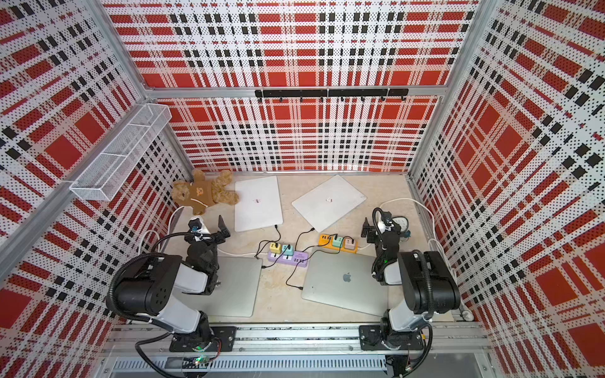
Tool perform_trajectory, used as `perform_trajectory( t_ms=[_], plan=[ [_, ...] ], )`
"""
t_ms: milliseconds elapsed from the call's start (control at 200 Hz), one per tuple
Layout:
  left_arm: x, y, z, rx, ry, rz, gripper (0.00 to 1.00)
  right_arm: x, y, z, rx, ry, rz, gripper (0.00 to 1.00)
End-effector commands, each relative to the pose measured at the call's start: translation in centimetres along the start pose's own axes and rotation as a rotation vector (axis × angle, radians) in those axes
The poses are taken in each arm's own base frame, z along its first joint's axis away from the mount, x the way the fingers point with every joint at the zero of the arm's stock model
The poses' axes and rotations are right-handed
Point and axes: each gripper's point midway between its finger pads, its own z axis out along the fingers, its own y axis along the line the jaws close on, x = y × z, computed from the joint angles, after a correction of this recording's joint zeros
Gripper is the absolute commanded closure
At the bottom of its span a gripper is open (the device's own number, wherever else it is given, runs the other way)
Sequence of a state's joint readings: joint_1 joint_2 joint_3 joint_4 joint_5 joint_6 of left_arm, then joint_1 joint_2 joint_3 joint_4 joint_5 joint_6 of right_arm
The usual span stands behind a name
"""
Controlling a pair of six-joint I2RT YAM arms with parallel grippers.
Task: Unplug the laptop charger
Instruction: Remove the charging cable from the laptop.
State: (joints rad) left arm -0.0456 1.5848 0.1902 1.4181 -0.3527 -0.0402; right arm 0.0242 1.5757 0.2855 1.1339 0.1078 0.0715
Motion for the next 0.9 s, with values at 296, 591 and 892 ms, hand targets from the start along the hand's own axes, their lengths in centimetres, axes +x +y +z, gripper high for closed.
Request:
perform_trajectory(
  t_ms=[296,591,892],
  plan=[
    [-0.68,-0.17,0.22,0.002,-0.02,-0.004,0.02,-0.86,0.36,0.12,-0.012,-0.027,-0.008,0.0],
    [-0.7,-0.15,0.25,0.002,-0.021,-0.005,0.02,-0.91,0.33,0.13,-0.012,-0.028,-0.007,0.0],
    [-0.67,-0.13,0.44,0.015,-0.015,-0.011,0.02,-1.03,0.4,0.12,-0.016,-0.032,-0.006,0.0]
  ],
)
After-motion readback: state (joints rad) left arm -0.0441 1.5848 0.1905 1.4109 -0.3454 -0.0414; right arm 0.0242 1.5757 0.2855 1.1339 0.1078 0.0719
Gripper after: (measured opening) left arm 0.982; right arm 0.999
